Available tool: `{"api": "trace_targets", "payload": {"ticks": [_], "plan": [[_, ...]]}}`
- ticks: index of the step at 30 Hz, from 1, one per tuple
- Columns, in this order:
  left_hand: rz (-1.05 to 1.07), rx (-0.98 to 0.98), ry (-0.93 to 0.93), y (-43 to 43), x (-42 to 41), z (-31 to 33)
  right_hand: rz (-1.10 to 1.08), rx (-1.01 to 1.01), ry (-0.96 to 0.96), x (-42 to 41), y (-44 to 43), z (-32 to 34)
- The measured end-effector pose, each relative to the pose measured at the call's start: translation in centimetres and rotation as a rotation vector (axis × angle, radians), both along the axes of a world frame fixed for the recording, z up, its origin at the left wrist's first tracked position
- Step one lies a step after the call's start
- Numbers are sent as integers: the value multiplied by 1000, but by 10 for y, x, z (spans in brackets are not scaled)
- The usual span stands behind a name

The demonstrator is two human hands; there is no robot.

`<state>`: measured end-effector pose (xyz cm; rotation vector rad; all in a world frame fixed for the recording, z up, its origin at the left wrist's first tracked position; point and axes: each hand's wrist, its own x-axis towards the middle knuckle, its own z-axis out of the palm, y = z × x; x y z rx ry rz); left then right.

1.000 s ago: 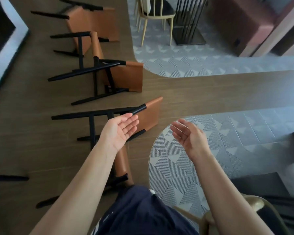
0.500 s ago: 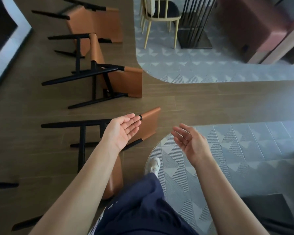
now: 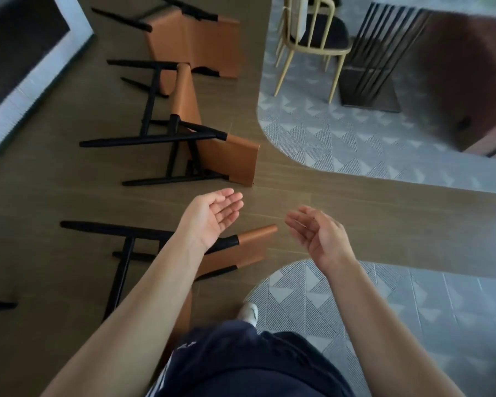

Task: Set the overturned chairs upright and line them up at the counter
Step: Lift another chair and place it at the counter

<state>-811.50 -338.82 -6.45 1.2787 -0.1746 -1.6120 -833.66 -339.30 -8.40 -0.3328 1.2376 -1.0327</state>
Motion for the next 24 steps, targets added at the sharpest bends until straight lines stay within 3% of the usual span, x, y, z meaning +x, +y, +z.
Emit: {"api": "trace_targets", "payload": {"ticks": [9, 17, 24], "plan": [[144, 38, 1, -47, -10, 2, 121, 51, -9, -23, -89, -6], [429, 47, -11, -70, -68, 0, 444, 88, 7, -56, -176, -11], [699, 72, 90, -72, -143, -9, 729, 115, 35, -78, -220, -10]]}}
